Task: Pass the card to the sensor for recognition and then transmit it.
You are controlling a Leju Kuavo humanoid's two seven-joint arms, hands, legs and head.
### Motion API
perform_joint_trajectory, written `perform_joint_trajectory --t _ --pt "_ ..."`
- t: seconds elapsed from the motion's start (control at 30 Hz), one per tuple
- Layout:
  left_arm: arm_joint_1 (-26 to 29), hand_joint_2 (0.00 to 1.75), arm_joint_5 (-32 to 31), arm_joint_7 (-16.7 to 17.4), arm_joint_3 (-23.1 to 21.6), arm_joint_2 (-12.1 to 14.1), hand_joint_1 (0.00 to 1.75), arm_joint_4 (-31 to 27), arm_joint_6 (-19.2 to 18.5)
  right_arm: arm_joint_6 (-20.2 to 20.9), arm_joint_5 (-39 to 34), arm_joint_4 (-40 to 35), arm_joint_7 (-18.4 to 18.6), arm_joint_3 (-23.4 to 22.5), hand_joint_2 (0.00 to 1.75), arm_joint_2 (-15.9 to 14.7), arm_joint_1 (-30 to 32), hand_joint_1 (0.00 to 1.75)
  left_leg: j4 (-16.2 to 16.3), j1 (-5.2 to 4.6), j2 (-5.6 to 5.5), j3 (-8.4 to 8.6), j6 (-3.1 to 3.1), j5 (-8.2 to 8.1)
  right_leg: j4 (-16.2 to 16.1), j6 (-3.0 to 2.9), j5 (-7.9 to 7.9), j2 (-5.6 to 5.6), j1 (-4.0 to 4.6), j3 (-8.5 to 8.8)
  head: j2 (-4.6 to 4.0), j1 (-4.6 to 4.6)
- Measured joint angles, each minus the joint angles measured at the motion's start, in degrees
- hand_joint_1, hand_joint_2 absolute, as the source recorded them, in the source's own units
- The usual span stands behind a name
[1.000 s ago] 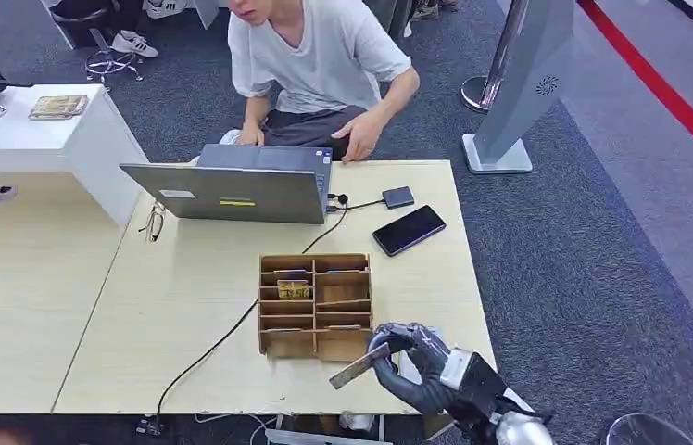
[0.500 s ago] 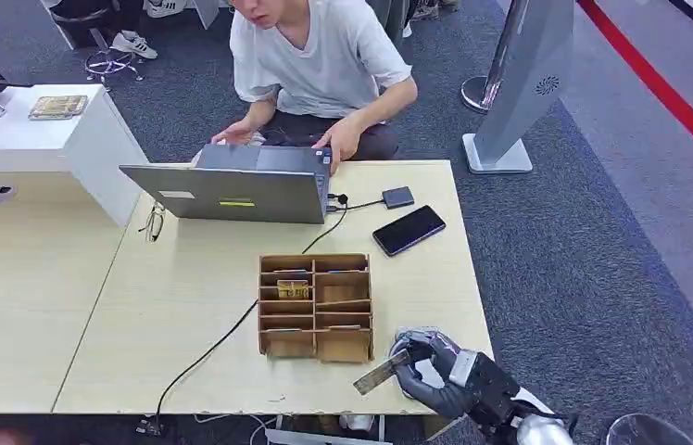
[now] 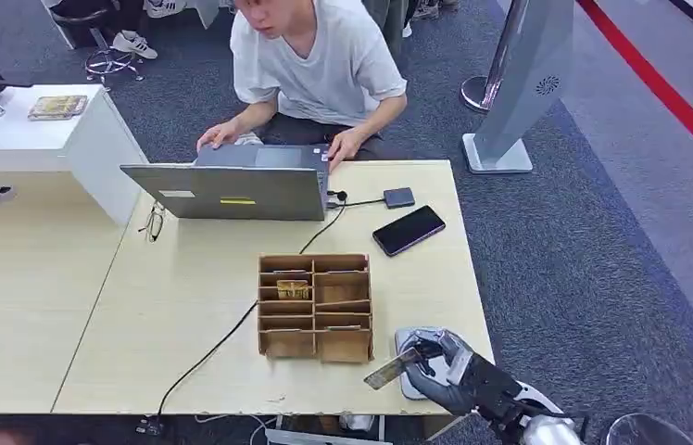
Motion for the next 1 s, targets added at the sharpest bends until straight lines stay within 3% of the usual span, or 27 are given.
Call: perform_joint_trajectory --t 0.6,1.0 --pt "0.0 0.0 -0.4 0.1 0.1 0.0 0.0 0.0 0.3 -1.6 2.5 0.5 1.2 0.0 1.75 -0.4 0.0 1.75 0.0 0.0 0.0 0.0 0.0 0.0 0.0 0.0 0.0 0.0 0.0 0.0 0.0 0.0" --pt "0.0 0.0 -0.9 0.1 0.1 0.0 0.0 0.0 0.4 -1.0 4.9 1.5 4.1 0.3 1.75 -2.2 -0.1 1.75 0.0 0.0 -0.01 -0.01 0.0 0.0 0.0 0.0 0.0 -0.01 0.0 0.0 0.0 0.0"
